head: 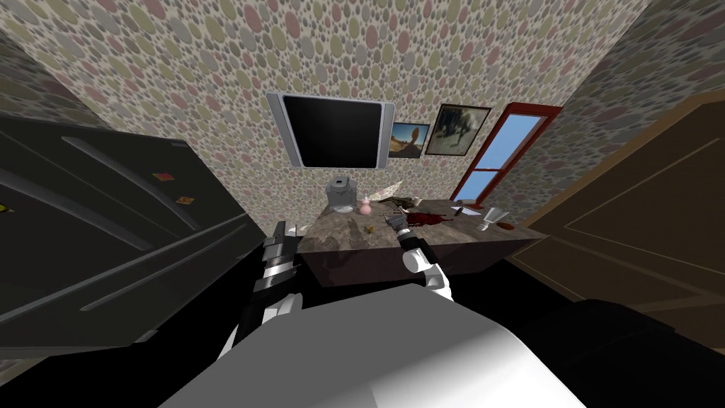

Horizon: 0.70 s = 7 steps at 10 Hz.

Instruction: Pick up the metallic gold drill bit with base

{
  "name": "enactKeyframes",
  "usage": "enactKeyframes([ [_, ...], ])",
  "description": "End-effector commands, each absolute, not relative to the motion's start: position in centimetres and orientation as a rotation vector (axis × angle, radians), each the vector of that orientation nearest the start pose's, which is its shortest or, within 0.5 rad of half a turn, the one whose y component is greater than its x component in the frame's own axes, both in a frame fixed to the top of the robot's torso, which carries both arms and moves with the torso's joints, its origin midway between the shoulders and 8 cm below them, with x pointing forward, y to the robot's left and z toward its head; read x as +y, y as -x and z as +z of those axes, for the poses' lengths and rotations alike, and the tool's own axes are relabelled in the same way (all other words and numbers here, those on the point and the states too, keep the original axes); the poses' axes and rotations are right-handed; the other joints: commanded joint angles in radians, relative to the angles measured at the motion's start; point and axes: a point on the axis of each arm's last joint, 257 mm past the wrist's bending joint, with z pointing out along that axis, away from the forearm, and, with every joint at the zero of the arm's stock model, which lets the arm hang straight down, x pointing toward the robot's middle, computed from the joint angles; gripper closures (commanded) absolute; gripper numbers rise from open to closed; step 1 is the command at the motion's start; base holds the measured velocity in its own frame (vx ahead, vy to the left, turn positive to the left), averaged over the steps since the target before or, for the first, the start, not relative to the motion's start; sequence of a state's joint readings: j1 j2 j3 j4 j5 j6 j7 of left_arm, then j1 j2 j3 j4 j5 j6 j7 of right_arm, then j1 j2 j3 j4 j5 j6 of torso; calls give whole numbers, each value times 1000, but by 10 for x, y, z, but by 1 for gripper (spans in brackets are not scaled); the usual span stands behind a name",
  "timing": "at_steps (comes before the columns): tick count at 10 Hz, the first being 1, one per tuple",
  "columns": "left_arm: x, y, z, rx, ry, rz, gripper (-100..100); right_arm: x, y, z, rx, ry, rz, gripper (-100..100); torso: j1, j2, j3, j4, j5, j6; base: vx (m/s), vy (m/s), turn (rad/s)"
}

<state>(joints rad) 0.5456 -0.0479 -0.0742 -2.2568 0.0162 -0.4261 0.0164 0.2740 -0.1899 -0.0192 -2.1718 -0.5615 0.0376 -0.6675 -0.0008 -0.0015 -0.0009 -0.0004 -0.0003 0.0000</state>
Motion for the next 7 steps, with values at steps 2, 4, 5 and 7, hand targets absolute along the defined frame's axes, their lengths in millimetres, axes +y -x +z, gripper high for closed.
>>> enactKeyframes([
  [2, 268, -359, -15, 651, 830, -1352, 0, -263, -464, -72, -529, 2083, -2689, -100, 0, 0, 0, 0, 0, 0, 21, -7, -40],
  [4, 268, -359, -15, 651, 830, -1352, 0, -257, -471, -83, -466, 2082, -2590, -100, 0, 0, 0, 0, 0, 0, 22, -7, -39],
  [5, 268, -359, -15, 651, 830, -1352, 0, -257, -471, -83, -441, 2075, -2579, -100, 0, 0, 0, 0, 0, 0, 21, -6, -22],
  [7, 268, -359, -15, 651, 830, -1352, 0, -251, -477, -93, -383, 2074, -2481, -100, 0, 0, 0, 0, 0, 0, 20, -7, -31],
])
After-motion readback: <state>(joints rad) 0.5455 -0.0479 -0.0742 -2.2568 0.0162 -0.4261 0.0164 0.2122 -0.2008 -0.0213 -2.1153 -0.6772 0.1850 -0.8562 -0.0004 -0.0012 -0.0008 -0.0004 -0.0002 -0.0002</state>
